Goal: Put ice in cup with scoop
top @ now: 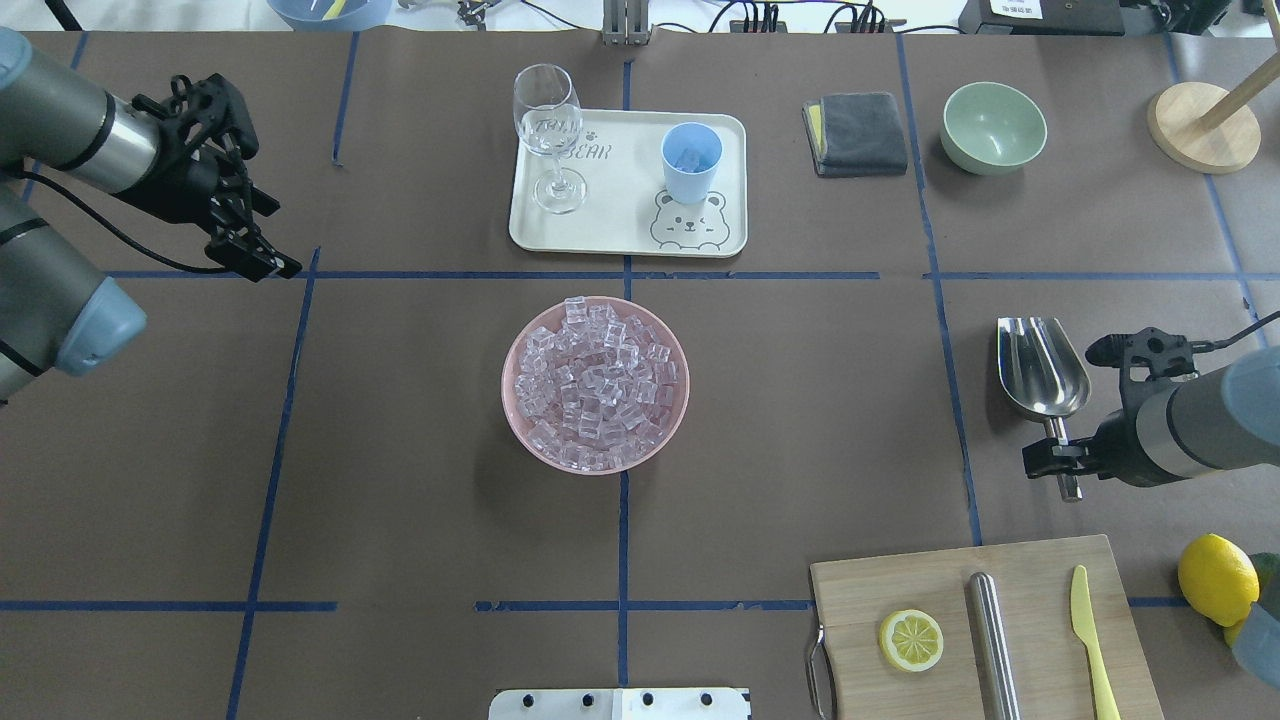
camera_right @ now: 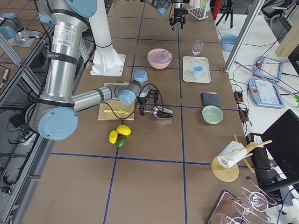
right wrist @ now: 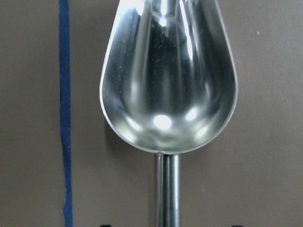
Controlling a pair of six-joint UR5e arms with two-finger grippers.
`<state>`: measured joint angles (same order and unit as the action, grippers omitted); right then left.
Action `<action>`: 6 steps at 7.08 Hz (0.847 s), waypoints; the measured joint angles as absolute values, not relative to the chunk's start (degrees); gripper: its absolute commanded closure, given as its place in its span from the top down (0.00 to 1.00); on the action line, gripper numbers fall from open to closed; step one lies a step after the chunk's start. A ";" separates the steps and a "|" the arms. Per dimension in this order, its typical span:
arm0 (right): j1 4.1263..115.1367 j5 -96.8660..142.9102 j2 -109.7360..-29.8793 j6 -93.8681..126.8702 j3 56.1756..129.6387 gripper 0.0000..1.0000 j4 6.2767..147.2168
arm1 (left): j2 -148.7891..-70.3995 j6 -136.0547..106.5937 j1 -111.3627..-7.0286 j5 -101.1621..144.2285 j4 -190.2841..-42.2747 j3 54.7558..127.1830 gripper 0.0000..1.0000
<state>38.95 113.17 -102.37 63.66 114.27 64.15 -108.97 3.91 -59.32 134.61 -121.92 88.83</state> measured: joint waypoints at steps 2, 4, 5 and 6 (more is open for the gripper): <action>51.53 121.19 -102.26 53.98 111.56 1.00 65.25 | -101.94 3.95 -65.47 131.35 -114.73 93.28 1.00; 66.56 127.96 -99.87 32.74 104.04 1.00 70.37 | -99.01 3.95 -69.99 125.20 -102.89 94.65 1.00; 72.34 129.21 -97.14 23.73 101.56 1.00 76.13 | -98.74 3.96 -73.25 124.70 -97.39 94.77 1.00; 77.18 129.61 -94.84 15.07 100.10 1.00 82.60 | -97.62 3.96 -77.33 127.64 -94.61 94.68 1.00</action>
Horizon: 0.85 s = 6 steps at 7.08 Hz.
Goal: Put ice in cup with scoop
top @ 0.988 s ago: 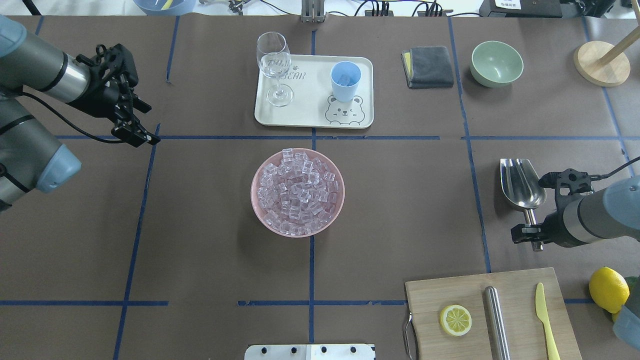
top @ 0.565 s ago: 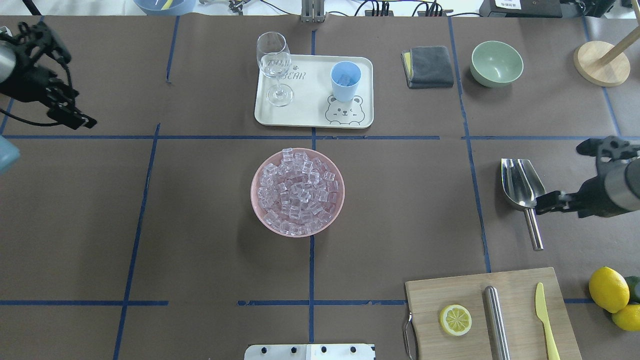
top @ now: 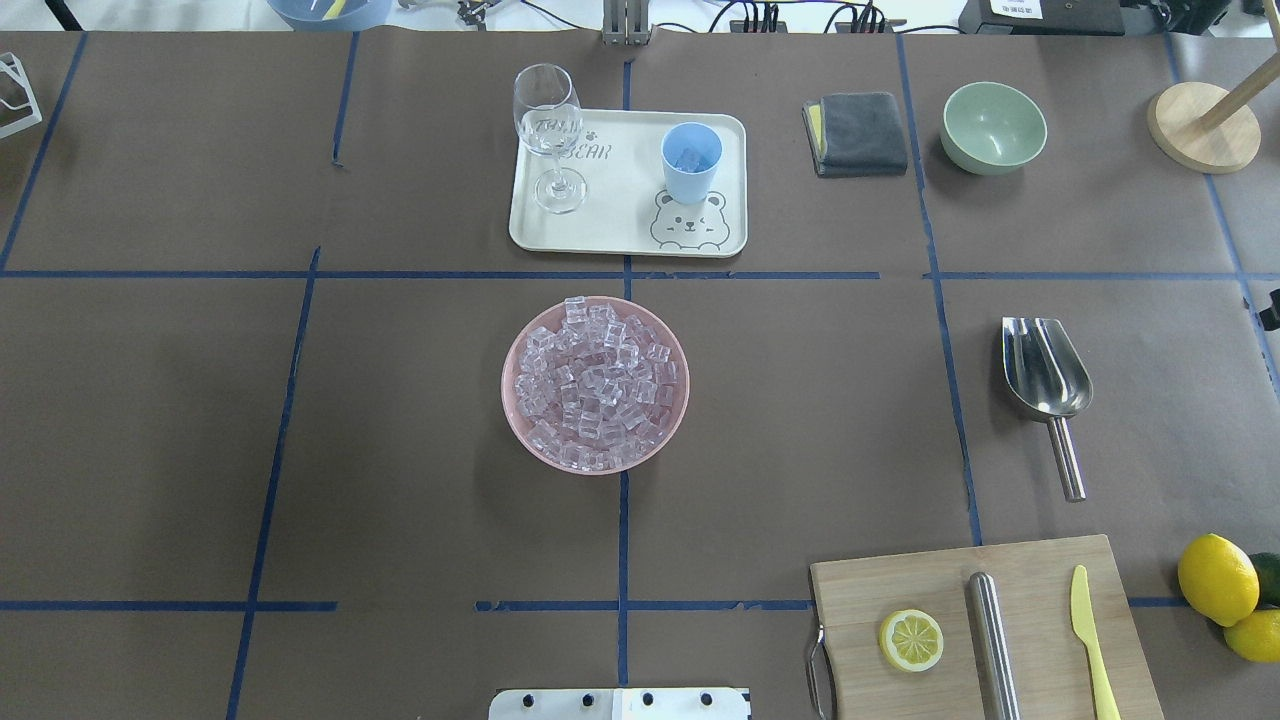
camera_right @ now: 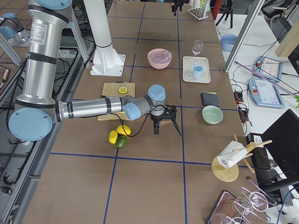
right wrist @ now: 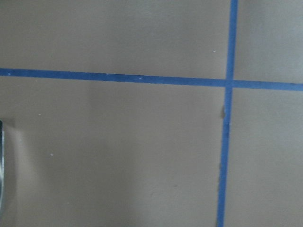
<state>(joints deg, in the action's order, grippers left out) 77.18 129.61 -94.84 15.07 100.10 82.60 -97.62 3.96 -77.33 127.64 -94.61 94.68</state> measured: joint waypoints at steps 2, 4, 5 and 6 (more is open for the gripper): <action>82.88 130.46 -93.18 5.27 97.35 1.00 88.95 | -93.65 3.99 -82.83 135.30 -93.38 94.48 1.00; 84.76 132.24 -93.58 3.62 96.76 1.00 89.64 | -90.81 4.00 -84.18 137.42 -93.13 94.62 1.00; 84.98 132.49 -93.77 3.62 96.91 1.00 89.65 | -89.82 3.98 -84.33 137.68 -93.08 94.96 1.00; 85.03 132.49 -93.80 3.81 97.31 1.00 89.67 | -89.37 3.96 -84.70 137.74 -92.80 95.25 1.00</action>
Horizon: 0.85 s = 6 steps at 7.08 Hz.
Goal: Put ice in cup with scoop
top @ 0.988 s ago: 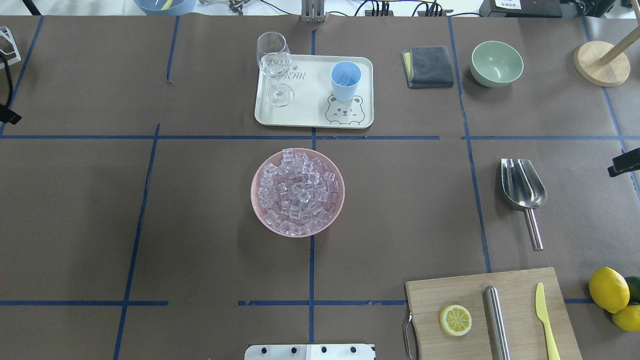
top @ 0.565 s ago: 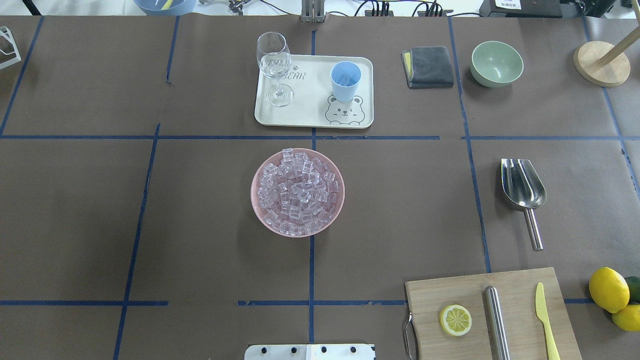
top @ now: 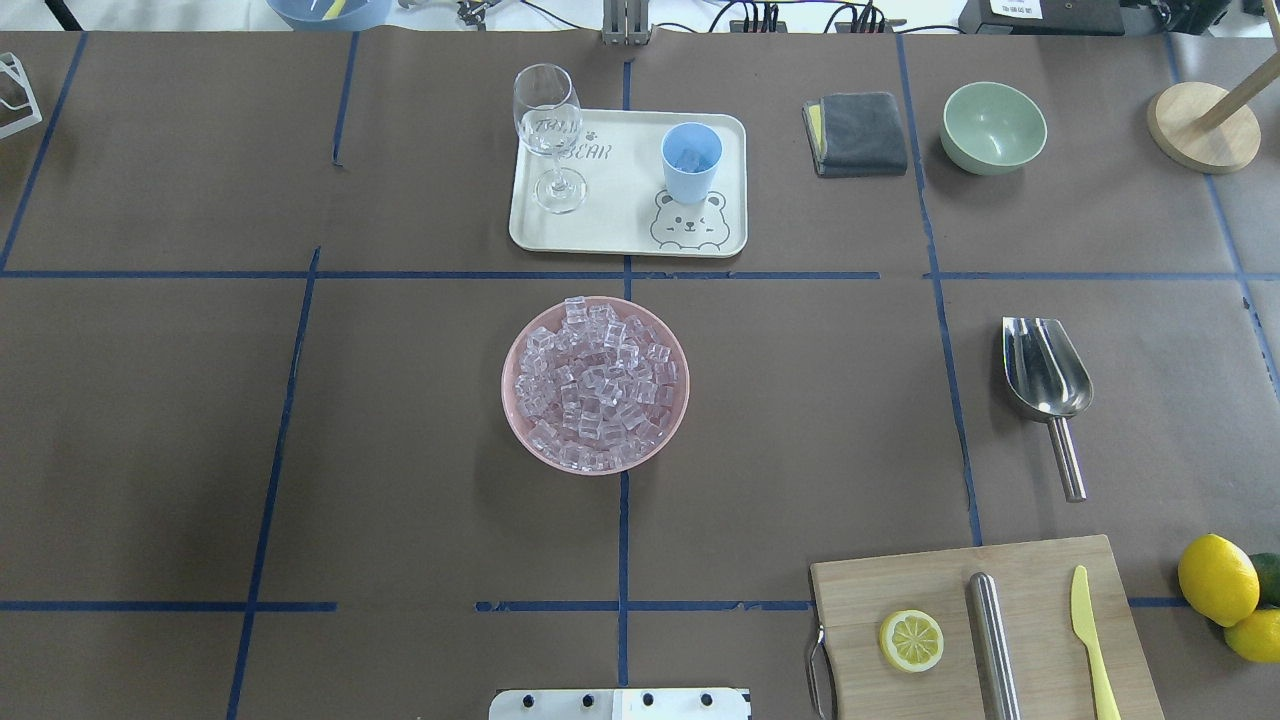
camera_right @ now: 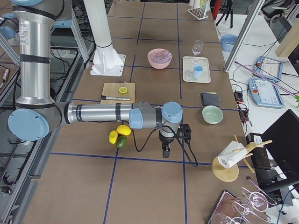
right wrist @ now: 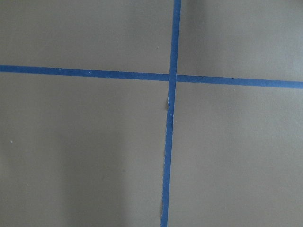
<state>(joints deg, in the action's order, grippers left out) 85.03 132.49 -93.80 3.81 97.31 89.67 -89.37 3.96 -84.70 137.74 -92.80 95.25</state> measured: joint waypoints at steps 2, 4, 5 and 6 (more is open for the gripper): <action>85.03 132.29 -93.93 3.69 97.61 1.00 89.94 | -89.18 3.96 -85.70 137.73 -89.87 96.23 1.00; 84.94 132.71 -93.54 3.44 97.43 1.00 90.05 | -89.36 3.96 -86.01 137.59 -88.40 96.66 1.00; 84.92 132.88 -93.51 3.43 97.30 1.00 90.06 | -89.15 3.96 -86.11 137.42 -87.95 96.81 1.00; 84.91 132.97 -93.64 3.45 97.20 1.00 89.99 | -88.70 3.95 -86.15 137.34 -87.37 96.86 1.00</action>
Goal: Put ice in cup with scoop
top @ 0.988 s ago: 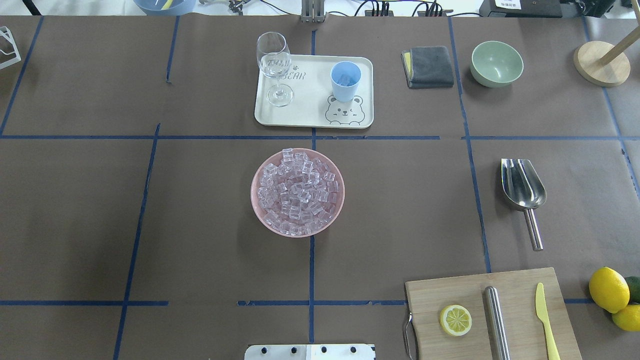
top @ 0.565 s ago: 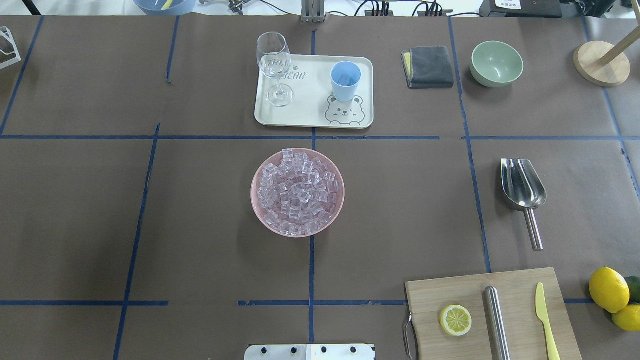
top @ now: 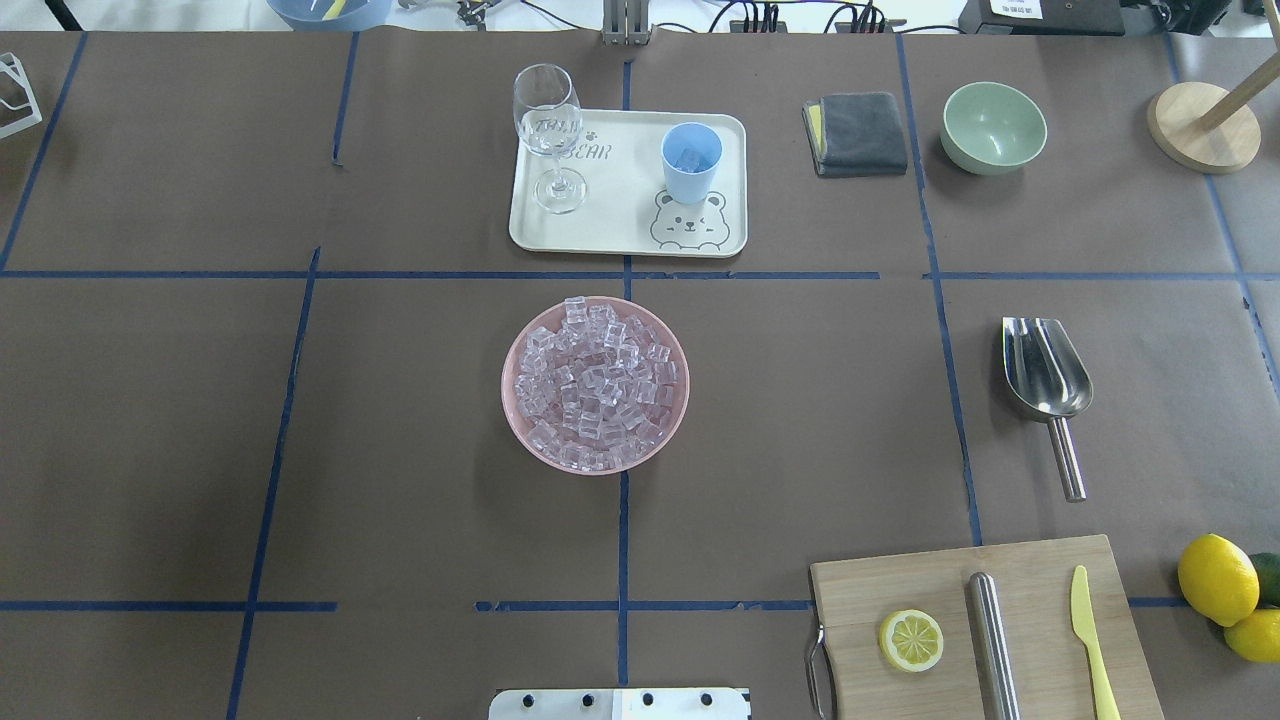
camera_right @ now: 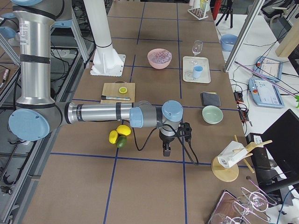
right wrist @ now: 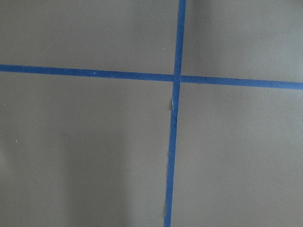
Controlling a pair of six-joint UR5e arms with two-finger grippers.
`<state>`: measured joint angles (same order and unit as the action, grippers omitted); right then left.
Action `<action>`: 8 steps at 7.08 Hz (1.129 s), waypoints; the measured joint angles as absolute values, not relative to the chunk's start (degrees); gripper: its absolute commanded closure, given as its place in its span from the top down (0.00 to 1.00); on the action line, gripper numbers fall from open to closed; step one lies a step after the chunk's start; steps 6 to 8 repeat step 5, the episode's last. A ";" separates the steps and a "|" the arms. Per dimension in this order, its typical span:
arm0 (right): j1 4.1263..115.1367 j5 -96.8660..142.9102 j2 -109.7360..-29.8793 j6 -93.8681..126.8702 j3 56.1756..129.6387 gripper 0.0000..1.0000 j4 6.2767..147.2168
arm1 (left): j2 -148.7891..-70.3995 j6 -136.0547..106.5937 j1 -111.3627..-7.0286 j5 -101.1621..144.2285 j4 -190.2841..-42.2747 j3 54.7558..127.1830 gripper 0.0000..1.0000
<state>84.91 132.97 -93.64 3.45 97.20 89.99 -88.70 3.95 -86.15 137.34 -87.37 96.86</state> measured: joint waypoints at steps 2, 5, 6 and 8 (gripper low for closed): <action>84.90 132.99 -93.90 3.61 97.43 1.00 89.77 | -88.42 3.95 -86.04 137.27 -86.93 96.12 1.00; 84.87 132.75 -93.19 3.84 97.44 1.00 89.63 | -89.29 3.96 -86.08 137.20 -86.93 95.21 1.00; 84.87 132.75 -93.19 3.84 97.44 1.00 89.63 | -89.29 3.96 -86.08 137.20 -86.93 95.21 1.00; 84.87 132.75 -93.19 3.84 97.44 1.00 89.63 | -89.29 3.96 -86.08 137.20 -86.93 95.21 1.00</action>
